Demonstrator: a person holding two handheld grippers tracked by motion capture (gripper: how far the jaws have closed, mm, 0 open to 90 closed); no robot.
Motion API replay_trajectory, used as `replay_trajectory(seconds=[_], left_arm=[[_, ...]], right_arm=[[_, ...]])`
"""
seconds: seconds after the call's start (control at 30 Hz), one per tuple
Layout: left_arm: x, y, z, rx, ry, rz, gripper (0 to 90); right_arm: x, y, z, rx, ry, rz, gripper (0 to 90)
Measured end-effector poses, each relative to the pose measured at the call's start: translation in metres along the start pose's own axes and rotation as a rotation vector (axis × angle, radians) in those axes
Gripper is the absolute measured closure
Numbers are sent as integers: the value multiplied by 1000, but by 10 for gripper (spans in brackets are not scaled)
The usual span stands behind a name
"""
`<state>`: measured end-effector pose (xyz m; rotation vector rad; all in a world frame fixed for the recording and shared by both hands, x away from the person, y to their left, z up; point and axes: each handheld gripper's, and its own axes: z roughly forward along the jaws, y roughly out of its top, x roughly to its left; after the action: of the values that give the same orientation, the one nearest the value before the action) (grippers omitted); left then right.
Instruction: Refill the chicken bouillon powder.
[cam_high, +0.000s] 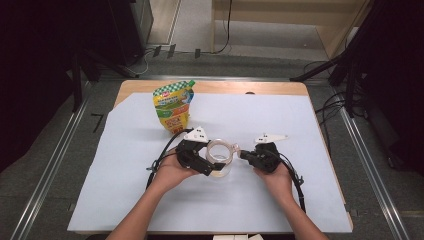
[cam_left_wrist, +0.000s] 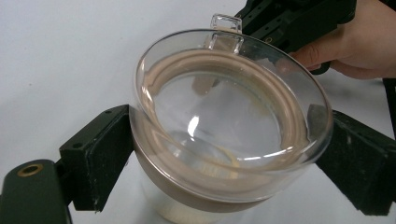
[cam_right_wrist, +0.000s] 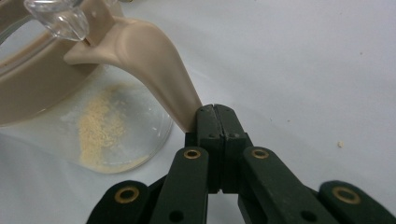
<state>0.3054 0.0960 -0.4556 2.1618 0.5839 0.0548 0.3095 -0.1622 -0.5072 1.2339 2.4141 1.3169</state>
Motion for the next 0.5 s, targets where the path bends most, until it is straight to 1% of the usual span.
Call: replay_trajectory(seconds=[0.13,0.23,0.3,0.37,0.43,0.5], left_arm=[[0,2,-3,-6,-3,-10,93],[0,3,-4,4,0,-1,93],[-1,4,-5,2,5,-1,94],[-1,5,-6,-7,7,-4,94],[-1,6,-8,-8,6,-10,95],[-1,7,-9,-6,7,-8,96]], right_arm=[[1,0,0,3,2,1,900],[2,0,0,5,2,-5,900],[2,0,0,7,0,-7,900],[2,0,0,8,1,-7,900],[3,0,-1,8,1,-5,900],[3,0,-1,6,2,-12,900]])
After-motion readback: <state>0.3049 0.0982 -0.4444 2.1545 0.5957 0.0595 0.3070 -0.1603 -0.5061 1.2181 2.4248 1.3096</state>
